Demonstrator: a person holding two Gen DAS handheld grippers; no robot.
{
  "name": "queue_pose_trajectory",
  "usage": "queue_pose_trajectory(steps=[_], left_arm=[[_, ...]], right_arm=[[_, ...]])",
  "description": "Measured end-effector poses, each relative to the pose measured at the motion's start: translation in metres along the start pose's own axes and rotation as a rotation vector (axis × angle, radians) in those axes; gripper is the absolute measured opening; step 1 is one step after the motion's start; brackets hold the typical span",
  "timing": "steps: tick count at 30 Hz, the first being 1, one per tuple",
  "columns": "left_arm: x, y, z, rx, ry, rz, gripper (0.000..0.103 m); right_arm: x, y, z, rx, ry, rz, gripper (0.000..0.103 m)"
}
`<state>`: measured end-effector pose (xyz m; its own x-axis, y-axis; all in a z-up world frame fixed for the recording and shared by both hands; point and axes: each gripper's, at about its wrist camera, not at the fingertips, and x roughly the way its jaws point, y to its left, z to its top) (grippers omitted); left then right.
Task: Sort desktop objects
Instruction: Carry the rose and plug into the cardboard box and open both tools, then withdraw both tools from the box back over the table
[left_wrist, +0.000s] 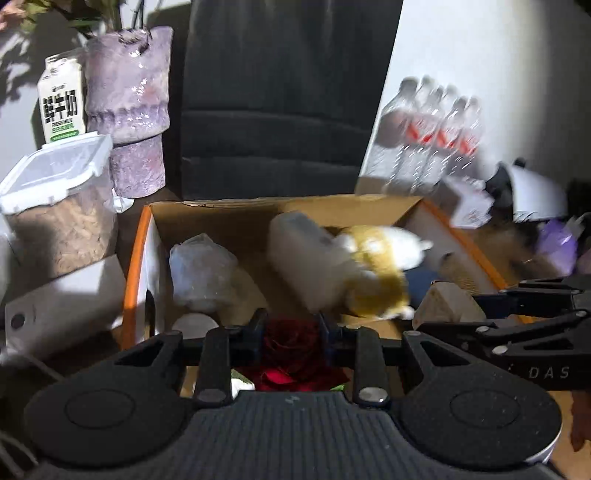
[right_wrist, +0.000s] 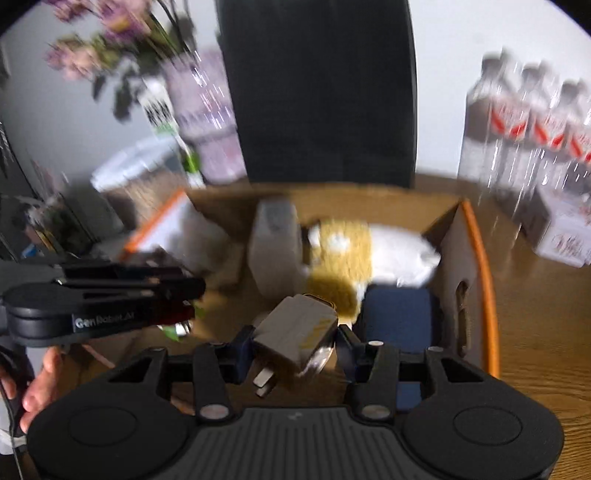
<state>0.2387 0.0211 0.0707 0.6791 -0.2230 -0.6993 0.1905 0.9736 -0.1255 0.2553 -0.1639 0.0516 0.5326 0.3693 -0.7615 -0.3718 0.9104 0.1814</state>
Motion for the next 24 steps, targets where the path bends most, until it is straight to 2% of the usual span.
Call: queue_pose_trajectory(steps=[3,7,10,11,12,14,16,18,19,22,24], left_arm=[[0.020,0.004,0.002,0.002,0.046,0.004,0.035],[0.029,-0.002,-0.005,0.048,0.052,0.045,0.042],[0.028,-0.005,-0.006,0.065,0.042,0.049,0.061],[0.026,-0.006,-0.006,0.065,0.036,0.056,0.072],[0.022,-0.005,-0.006,0.058,0.034,0.068,0.077],[0.008,-0.004,-0.002,0.039,0.021,0.067,0.077],[-0.015,-0.002,0.001,0.024,-0.016,0.046,0.086],[-0.043,-0.002,0.003,0.010,-0.065,0.047,0.097],[-0.056,-0.003,0.003,0.009,-0.090,0.045,0.100],[-0.098,-0.010,-0.010,0.008,-0.157,0.059,0.103],[-0.126,-0.014,-0.032,-0.022,-0.212,0.085,0.103]], right_arm=[[0.022,0.001,-0.003,-0.013,0.047,-0.050,0.046],[0.034,0.004,-0.011,-0.041,0.063,-0.074,0.044],[0.035,0.008,-0.013,-0.077,0.060,-0.100,0.044],[0.032,0.009,-0.014,-0.077,0.058,-0.099,0.044],[0.027,0.008,-0.013,-0.072,0.048,-0.094,0.046],[0.004,0.008,-0.011,-0.068,0.004,-0.091,0.053],[-0.028,0.009,-0.010,-0.077,-0.070,-0.095,0.068],[-0.061,0.007,-0.011,-0.074,-0.147,-0.099,0.072],[-0.080,0.006,-0.015,-0.067,-0.188,-0.101,0.074],[-0.127,0.001,-0.042,-0.046,-0.293,-0.091,0.084],[-0.150,-0.002,-0.082,-0.046,-0.340,-0.053,0.088]])
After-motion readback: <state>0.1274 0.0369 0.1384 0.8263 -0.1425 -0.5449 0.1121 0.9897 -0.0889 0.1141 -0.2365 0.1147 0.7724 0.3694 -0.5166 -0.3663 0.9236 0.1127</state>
